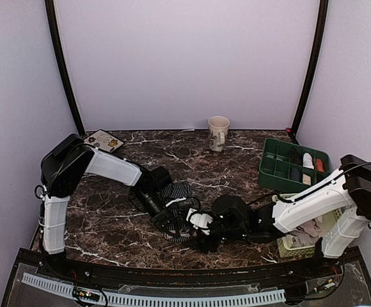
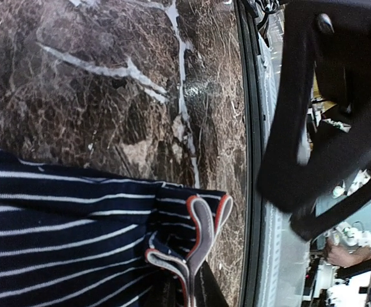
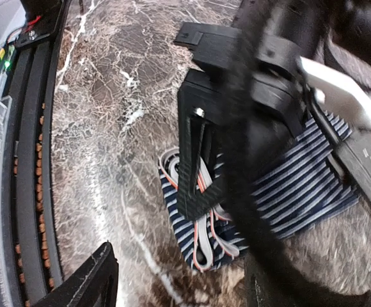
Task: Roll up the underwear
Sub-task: Roll the underwear at the center of the board.
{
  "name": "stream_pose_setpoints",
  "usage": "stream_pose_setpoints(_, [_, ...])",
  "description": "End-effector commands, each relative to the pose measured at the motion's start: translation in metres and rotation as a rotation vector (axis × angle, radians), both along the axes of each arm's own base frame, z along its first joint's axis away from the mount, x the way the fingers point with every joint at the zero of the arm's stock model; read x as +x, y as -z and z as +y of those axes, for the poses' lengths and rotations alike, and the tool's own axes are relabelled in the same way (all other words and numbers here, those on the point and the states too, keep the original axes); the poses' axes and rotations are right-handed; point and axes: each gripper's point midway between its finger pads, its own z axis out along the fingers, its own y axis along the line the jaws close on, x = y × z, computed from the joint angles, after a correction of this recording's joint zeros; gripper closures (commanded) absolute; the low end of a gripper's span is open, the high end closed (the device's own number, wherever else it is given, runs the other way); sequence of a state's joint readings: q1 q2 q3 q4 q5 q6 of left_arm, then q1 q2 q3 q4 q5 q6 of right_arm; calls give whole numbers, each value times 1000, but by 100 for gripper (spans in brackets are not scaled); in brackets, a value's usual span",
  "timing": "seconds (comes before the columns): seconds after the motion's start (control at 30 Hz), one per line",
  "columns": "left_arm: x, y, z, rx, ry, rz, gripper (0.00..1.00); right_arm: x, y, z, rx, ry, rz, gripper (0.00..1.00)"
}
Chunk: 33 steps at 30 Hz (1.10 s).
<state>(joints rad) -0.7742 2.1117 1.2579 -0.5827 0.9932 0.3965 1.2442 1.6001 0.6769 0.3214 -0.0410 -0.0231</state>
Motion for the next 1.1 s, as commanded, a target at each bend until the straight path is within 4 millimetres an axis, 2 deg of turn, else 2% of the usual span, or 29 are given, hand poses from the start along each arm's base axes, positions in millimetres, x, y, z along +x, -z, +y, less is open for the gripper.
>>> stream_pose_setpoints(0.0, [-3,13,9,77,-15,72,98,9,-9,21,2,-61,-197,34])
stream_pose_setpoints(0.17, [-2,14,9,70,-20,86,98,10,9,27,-65,-111,-243,35])
stream_pose_setpoints(0.53, [1,14,6,66,-25,104,96,23,45,23,-172,-96,-263,42])
stream_pose_setpoints(0.73, [5,13,6,70,-33,94,92,23,60,15,-225,-116,-243,72])
stream_pose_setpoints(0.83, [13,4,6,53,-57,97,80,20,66,11,-249,-133,-187,86])
stream_pose_setpoints(0.97, [31,-20,14,14,-120,53,61,13,63,10,-239,-166,-119,97])
stream_pose_setpoints(1.07, [47,-40,26,-7,-175,-27,57,4,60,13,-231,-202,-52,100])
